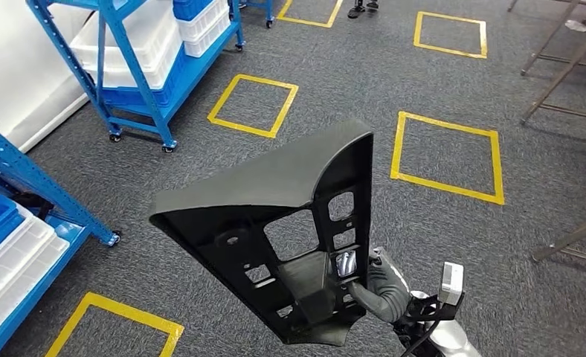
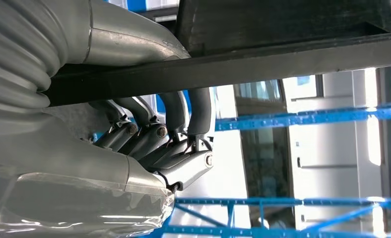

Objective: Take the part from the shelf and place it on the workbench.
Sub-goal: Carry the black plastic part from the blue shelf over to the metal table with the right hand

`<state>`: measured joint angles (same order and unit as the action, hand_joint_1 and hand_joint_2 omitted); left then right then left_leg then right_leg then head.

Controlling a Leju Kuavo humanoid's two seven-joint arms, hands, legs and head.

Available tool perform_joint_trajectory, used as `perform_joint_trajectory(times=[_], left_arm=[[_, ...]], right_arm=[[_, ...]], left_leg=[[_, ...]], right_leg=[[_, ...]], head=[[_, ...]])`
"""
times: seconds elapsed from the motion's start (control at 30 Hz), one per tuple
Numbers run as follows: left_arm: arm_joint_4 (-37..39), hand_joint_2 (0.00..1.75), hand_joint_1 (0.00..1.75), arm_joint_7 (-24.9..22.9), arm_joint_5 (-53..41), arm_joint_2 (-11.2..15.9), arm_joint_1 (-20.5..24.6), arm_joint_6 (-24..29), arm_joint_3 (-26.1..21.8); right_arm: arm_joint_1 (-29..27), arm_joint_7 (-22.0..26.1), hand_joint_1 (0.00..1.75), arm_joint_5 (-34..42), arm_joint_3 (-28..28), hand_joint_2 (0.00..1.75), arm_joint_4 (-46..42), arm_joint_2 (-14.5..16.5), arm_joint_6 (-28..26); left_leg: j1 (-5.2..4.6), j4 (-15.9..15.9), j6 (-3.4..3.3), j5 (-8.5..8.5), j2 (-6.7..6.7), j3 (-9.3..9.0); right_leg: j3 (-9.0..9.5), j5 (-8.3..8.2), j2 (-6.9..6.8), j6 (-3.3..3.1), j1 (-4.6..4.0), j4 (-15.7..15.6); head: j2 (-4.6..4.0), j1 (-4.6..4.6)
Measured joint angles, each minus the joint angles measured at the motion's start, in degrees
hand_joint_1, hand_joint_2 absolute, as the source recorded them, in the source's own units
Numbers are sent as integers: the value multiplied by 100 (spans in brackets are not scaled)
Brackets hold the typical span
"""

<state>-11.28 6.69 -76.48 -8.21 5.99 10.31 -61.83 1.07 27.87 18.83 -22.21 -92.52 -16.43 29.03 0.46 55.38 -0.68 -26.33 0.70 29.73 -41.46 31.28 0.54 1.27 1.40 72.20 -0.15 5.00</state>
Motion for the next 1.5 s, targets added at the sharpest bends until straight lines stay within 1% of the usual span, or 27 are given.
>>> perform_joint_trajectory(times=[0.03,0.07,0.13,0.2,0.23,0.3,0.33,0.4,0.47,0.53,0.57,0.6,0.67,0.73,0.77,0.83,0.9,0.97,1.0,1.07,1.1,1.17,1.23,1.27,1.33,1.4,1.5], left_arm=[[0,175,0,-27,12,7,-9,5,0],[0,175,0,-72,27,14,-14,9,-1],[-1,175,0,-233,56,29,-17,8,-3],[-2,175,0,-450,70,51,-28,-18,-12],[-2,175,0,-553,66,67,-38,-37,-17],[-2,175,0,-696,44,91,-53,-71,-21],[-2,175,0,-738,31,101,-53,-84,-22],[-2,175,0,-751,15,110,-56,-105,-22],[-2,175,0,-646,10,113,-62,-109,-22],[-2,175,0,-485,-7,113,-62,-90,-21],[-2,175,0,-405,-21,113,-67,-73,-17],[-2,175,0,-309,-41,113,-80,-49,-11],[-3,175,0,-83,-82,121,-99,4,7],[-4,175,0,89,-125,127,-96,51,25],[-4,175,0,142,-144,130,-89,67,36],[-5,175,0,237,-189,109,-72,87,77],[-8,175,0,304,-223,87,-59,108,129],[-11,175,0,239,-232,82,-62,114,156],[-11,175,0,153,-233,84,-72,102,159],[-11,175,0,-115,-239,86,-89,41,160],[-11,175,0,-296,-248,87,-94,-10,160],[-11,175,0,-666,-265,88,-101,-115,158],[-11,175,0,-885,-268,93,-114,-169,156],[-11,175,0,-934,-267,97,-120,-179,156],[-11,175,0,-967,-266,105,-120,-182,155],[-11,175,0,-974,-261,111,-112,-183,155],[-11,175,0,-898,-245,113,-131,-174,150]], right_arm=[[-7,3,175,6,-2,175,21,10,7],[-11,8,175,15,-2,175,43,15,14],[7,25,175,41,-5,175,79,18,30],[51,46,175,58,-13,175,107,20,46],[69,56,175,61,-16,175,116,21,52],[78,73,175,62,-20,175,124,21,38],[71,81,175,60,-20,175,122,21,14],[57,92,175,56,-16,175,104,10,-43],[24,97,175,55,-11,175,74,-5,-65],[-29,90,175,50,-9,175,60,-8,-61],[-51,83,175,48,-8,175,60,-8,-54],[-65,75,175,45,-8,175,60,-8,-43],[-72,65,175,44,-9,175,61,-9,-20],[-72,61,175,42,-12,175,62,-10,0],[-78,59,175,40,-14,175,62,-11,7],[-101,57,175,39,-13,175,63,-9,13],[-116,58,175,40,-5,175,62,14,14],[-125,56,175,40,-2,175,62,40,16],[-138,54,175,39,-2,175,63,47,17],[-177,44,175,34,-5,175,65,60,18],[-194,39,175,29,-5,175,63,61,15],[-212,28,175,9,-3,175,54,61,10],[-226,21,175,-11,1,175,33,61,9],[-238,18,175,-16,4,175,24,61,9],[-273,13,175,-20,13,175,9,61,9],[-294,10,175,-22,30,175,-8,47,10],[-299,7,175,-21,43,175,-29,20,19]], left_leg=[[-4,9,7,-12,78,-1],[-3,22,19,-27,150,-3],[-1,75,66,-79,274,-7],[-28,141,137,-147,386,-1],[-44,157,172,-174,436,-2],[-43,159,236,-205,532,-36],[-28,184,276,-240,498,-46],[-2,492,339,-474,264,69],[-4,1225,352,-866,30,401],[-16,1810,327,-1032,-13,680],[-24,1813,298,-944,-24,693],[-36,1583,256,-753,-62,604],[-55,808,133,-334,-317,293],[-69,305,58,-174,-547,105],[-78,245,46,-189,-559,84],[-65,149,21,-136,-432,40],[-21,32,-29,-58,-283,-12],[-20,-19,-55,-30,-132,-27],[-26,-20,-56,-34,-51,-26],[-31,-15,-41,-54,105,-33],[-31,-9,-26,-68,180,-42],[-42,12,23,-113,311,-72],[-76,46,87,-168,419,-94],[-93,55,120,-189,473,-104],[-83,67,181,-230,560,-127],[-51,278,247,-409,391,-67],[-34,1356,291,-957,26,419]], right_leg=[[-61,-3,-26,17,18,134],[-11,-108,-54,30,34,47],[353,-429,-246,45,45,-628],[632,-568,-459,-4,11,-1173],[665,-545,-500,-42,-9,-1253],[646,-540,-374,-128,-28,-1245],[643,-544,-318,-161,-28,-1251],[640,-563,-211,-227,-23,-1268],[631,-572,-104,-274,-37,-1269],[629,-577,37,-297,-67,-1268],[633,-580,123,-300,-81,-1267],[639,-583,216,-302,-93,-1267],[644,-596,384,-293,-109,-1267],[620,-620,518,-250,-87,-1264],[603,-639,583,-212,-68,-1273],[582,-676,683,-133,-56,-1305],[483,-539,482,-86,-83,-1121],[188,-181,135,-53,-62,-488],[19,-24,41,-30,-35,-119],[-83,8,-42,10,7,160],[36,-123,-81,21,21,-31],[482,-434,-301,19,16,-807],[745,-541,-486,-38,-22,-1304],[761,-517,-498,-73,-44,-1358],[745,-522,-360,-145,-46,-1363],[751,-537,-239,-211,-33,-1386],[746,-548,-57,-270,-42,-1392]], head=[[0,-1],[0,0],[0,-1],[0,-1],[0,0],[0,0],[0,1],[0,1],[0,1],[0,1],[0,1],[0,1],[0,0],[0,0],[0,0],[0,1],[0,0],[0,-1],[0,-1],[0,-1],[0,-1],[0,-1],[0,0],[0,0],[0,1],[0,1],[0,1]])
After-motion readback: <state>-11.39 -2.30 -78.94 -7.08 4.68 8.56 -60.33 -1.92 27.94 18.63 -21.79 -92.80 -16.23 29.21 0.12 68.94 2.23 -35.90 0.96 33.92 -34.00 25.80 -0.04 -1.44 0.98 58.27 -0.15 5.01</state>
